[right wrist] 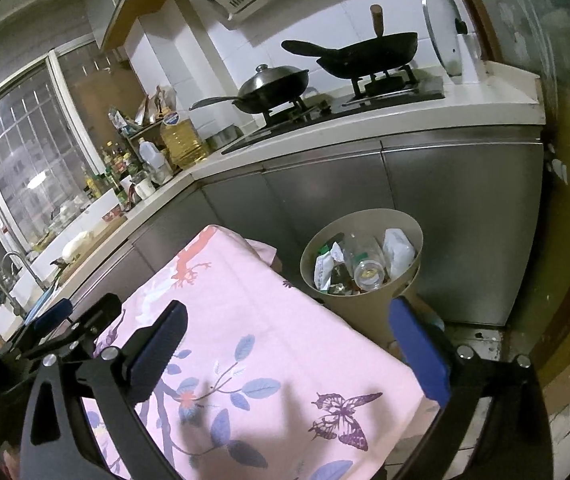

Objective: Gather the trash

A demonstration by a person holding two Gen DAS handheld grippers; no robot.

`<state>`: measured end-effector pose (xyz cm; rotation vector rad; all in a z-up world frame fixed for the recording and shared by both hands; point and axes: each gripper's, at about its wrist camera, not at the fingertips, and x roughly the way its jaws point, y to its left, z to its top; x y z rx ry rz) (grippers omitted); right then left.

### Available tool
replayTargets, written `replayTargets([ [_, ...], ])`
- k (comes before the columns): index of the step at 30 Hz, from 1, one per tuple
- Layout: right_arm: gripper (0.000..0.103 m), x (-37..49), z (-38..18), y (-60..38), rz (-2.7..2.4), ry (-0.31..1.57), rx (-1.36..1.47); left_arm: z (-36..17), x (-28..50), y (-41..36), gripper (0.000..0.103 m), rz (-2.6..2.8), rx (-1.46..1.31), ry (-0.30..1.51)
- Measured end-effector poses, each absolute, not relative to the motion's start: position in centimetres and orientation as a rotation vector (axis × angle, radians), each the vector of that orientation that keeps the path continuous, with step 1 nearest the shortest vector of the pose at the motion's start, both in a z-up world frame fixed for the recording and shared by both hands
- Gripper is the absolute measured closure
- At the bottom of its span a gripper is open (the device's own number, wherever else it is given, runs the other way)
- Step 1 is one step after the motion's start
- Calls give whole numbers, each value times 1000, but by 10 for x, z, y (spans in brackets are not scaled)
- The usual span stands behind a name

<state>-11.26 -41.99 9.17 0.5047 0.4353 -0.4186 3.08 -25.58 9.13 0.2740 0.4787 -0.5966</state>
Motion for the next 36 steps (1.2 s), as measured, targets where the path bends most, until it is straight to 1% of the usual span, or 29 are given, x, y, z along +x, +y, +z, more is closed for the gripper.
replayTargets([
  [14, 6, -119, 106, -407, -410, 414, 485, 108, 17, -242, 6, -549, 274, 439],
  [36, 6, -120, 109, -400, -381, 440, 512, 110, 7, -237, 6, -536, 293, 451],
])
